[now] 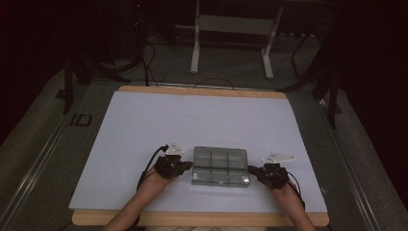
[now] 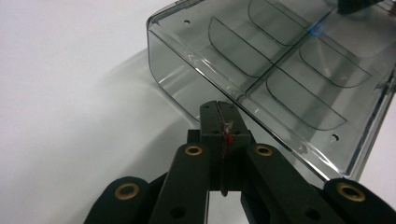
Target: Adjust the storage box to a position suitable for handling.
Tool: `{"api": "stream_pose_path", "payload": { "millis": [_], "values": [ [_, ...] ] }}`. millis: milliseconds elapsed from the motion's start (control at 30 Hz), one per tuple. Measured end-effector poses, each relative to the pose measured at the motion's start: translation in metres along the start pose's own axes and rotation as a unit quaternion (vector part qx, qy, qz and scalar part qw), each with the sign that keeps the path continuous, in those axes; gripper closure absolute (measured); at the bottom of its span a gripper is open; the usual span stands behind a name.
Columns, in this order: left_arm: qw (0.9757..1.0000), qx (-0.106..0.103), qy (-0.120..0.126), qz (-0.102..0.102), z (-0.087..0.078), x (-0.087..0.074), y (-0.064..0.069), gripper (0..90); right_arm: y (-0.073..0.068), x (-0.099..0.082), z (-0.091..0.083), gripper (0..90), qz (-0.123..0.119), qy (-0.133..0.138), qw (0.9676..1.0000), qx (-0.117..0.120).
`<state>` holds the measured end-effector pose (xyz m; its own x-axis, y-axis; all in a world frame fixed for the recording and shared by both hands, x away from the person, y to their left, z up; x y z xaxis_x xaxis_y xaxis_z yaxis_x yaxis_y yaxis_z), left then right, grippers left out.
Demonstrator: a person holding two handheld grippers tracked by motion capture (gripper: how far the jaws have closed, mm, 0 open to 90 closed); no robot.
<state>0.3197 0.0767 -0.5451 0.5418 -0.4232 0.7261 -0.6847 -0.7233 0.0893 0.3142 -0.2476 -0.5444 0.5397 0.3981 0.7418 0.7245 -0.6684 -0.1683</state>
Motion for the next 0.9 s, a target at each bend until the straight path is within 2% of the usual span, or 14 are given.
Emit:
{"api": "stream_pose_path", "payload": {
  "millis": [167,433,533,733,833,900],
  "values": [
    [0.9999,-0.005,-0.004,0.008,-0.005,-0.005,0.010,90.0,-0.003,-0.006,-0.004,90.0,0.010,0.006,0.9999,0.008],
    [0.9999,-0.017,0.000,0.002,-0.008,-0.011,0.016,90.0,-0.009,-0.014,-0.010,90.0,0.014,0.011,0.9998,0.010],
    [0.9999,-0.012,0.004,0.004,-0.009,-0.013,0.019,90.0,-0.010,-0.015,-0.011,90.0,0.016,0.010,0.9998,0.010],
    [0.9998,-0.021,0.002,0.006,-0.011,-0.016,0.023,90.0,-0.012,-0.018,-0.015,90.0,0.013,0.009,0.9998,0.010],
    [0.9994,-0.033,0.006,-0.006,-0.010,-0.017,0.021,90.0,-0.011,-0.019,-0.015,90.0,0.015,0.013,0.9997,0.016],
    [0.9997,-0.023,0.005,0.003,-0.008,-0.018,0.022,90.0,-0.011,-0.020,-0.015,90.0,0.020,0.017,0.9995,0.017]
  ]
}}
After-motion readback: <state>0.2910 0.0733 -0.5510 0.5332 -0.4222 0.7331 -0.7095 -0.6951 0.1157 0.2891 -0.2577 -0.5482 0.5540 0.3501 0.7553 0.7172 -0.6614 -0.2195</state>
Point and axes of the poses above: each handheld gripper's, and its own axes: z roughly forward along the jaws, x roughly out of its top, y roughly to its right, the point moved 3 cm from there along z, roughly forward along the jaws, and after that the axes turned 7 degrees about x, right-handed, at the moved point
